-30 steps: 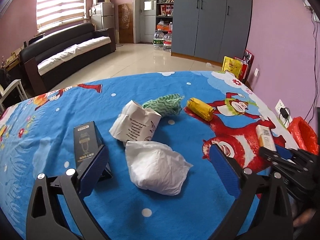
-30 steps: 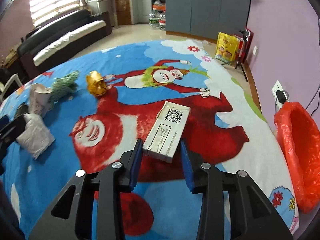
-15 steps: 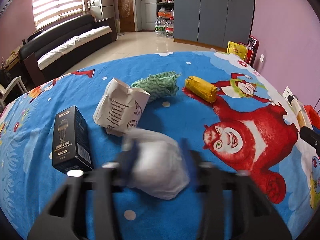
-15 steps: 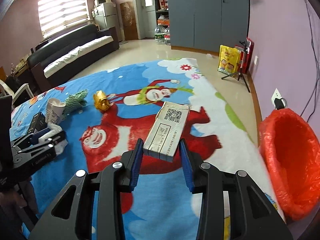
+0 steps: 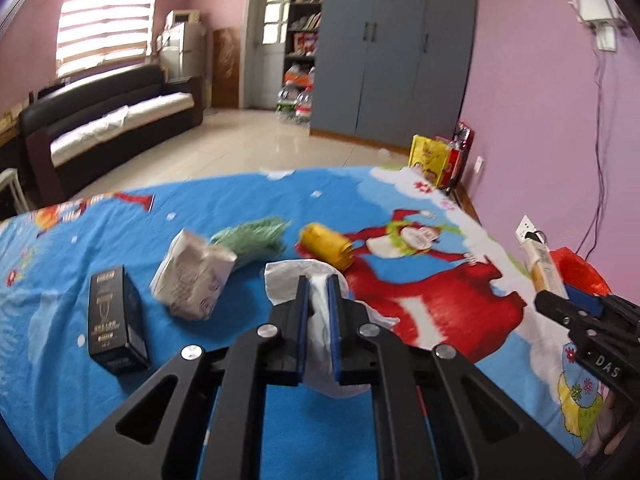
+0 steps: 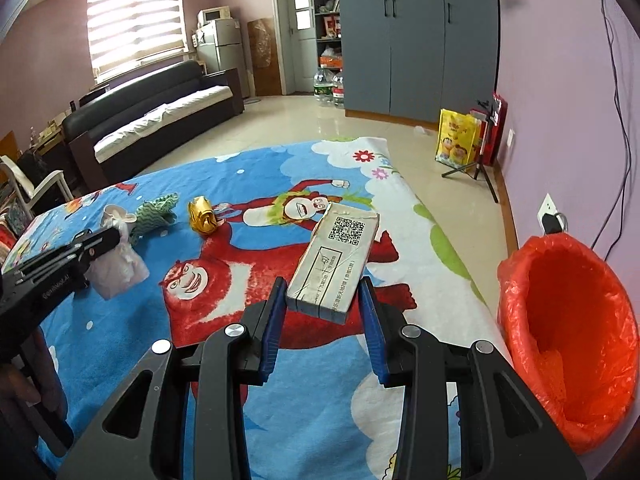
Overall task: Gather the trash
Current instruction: 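Carry the box and plastic bag with both tools over the red bin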
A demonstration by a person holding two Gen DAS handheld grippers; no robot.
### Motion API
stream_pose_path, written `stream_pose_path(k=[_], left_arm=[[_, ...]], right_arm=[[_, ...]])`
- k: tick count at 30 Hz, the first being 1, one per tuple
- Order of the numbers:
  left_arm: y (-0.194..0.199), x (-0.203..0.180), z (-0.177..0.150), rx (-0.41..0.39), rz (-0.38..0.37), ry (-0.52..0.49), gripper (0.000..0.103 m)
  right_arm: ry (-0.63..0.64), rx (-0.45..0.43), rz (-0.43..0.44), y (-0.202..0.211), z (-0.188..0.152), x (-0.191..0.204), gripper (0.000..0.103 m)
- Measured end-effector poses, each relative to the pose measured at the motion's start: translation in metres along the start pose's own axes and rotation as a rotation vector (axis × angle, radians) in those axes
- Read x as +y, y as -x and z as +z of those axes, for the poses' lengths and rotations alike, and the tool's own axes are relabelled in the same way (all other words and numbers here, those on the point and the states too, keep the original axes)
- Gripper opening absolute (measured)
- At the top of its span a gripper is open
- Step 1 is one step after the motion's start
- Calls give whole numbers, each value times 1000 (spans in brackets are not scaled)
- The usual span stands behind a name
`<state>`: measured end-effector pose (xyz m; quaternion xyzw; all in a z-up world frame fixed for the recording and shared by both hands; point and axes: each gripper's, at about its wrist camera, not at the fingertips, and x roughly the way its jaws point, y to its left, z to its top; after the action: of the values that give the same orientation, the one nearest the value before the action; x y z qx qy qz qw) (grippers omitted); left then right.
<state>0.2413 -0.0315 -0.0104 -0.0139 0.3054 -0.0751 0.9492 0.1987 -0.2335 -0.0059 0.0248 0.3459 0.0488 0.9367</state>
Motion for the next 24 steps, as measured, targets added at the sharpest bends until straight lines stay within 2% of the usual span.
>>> stream_pose_path(k=[10, 24], left_arm=[[8, -34, 10, -43, -90, -22, 9], [12, -124, 3, -90, -158, -177, 9]], right_arm=[[-5, -38, -37, 12, -1, -17, 36], [-38, -85, -133, 37, -11, -69, 36]])
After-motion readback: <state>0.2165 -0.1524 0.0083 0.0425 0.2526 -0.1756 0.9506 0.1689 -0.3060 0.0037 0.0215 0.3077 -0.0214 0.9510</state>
